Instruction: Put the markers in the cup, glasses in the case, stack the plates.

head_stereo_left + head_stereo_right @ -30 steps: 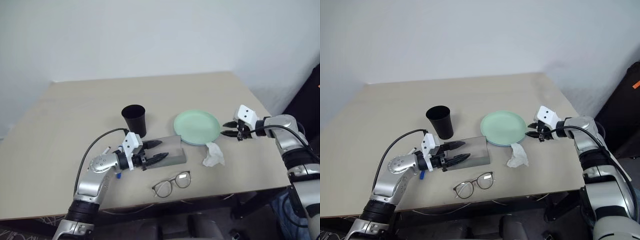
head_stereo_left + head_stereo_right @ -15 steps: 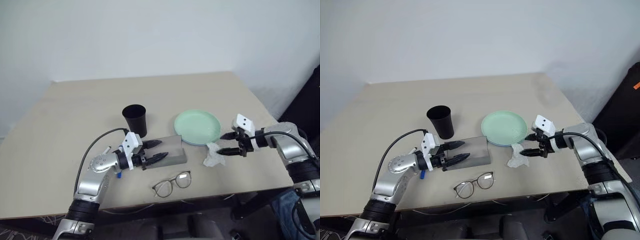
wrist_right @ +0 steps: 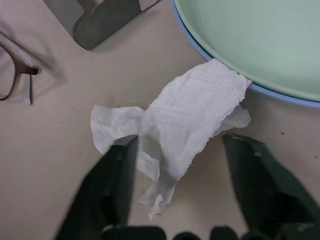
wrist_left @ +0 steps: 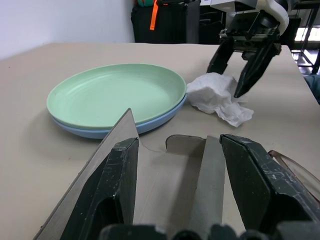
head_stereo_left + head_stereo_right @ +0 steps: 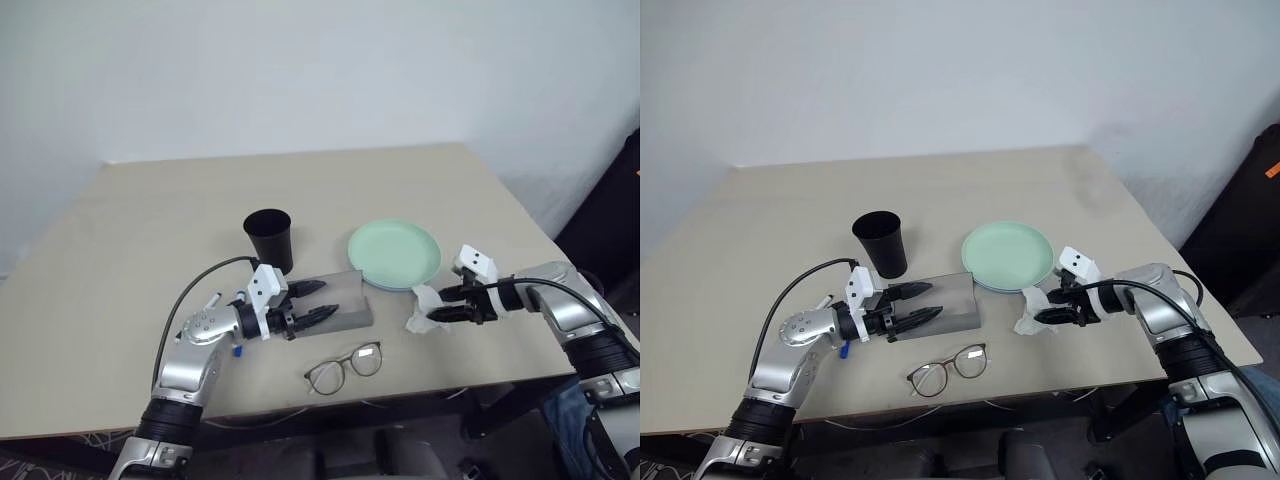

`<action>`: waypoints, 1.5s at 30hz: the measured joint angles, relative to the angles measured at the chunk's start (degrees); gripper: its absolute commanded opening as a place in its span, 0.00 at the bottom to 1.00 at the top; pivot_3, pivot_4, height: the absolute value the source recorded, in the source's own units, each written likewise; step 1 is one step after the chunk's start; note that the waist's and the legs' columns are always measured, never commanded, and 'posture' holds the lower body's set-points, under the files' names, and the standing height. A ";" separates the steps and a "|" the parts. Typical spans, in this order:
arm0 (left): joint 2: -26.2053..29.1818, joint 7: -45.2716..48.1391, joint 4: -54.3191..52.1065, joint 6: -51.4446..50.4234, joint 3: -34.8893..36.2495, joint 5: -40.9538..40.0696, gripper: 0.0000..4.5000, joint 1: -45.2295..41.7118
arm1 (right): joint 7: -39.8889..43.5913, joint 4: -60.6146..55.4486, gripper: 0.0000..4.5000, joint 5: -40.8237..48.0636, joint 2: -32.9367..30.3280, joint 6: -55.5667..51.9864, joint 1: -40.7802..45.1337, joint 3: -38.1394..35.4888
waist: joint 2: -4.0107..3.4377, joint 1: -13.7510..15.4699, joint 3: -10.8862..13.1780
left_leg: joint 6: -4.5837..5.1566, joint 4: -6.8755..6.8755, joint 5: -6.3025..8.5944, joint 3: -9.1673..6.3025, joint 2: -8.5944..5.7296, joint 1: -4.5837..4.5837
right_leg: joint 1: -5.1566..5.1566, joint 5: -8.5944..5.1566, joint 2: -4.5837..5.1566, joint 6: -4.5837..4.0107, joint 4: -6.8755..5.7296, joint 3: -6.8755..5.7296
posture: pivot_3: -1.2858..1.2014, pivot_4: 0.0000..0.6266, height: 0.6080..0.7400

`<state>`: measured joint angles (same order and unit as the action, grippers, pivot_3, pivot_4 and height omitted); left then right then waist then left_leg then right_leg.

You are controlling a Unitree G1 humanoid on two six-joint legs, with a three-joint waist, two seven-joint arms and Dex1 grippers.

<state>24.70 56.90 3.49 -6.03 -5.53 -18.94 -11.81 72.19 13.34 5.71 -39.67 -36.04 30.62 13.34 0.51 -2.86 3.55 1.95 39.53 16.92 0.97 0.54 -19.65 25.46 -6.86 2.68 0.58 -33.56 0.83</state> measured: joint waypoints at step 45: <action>-0.10 -0.09 0.85 0.63 -0.03 0.24 0.61 0.07 | -10.77 37.47 0.74 -3.09 11.93 26.85 21.56 -3.64 | 0.17 -0.12 0.09 | 0.09 -0.36 0.03 0.01 -0.04 0.02 | 0.04 0.00 0.00 0.02 0.07 0.10 | 0.52 0.00 1.00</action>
<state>24.60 56.82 4.34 -5.40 -5.56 -18.70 -11.73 61.42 50.82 2.61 -27.74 -9.20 52.18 9.69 0.67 -2.98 3.65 2.04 39.17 16.95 0.97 0.50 -19.63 25.50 -6.86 2.69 0.60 -33.49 0.93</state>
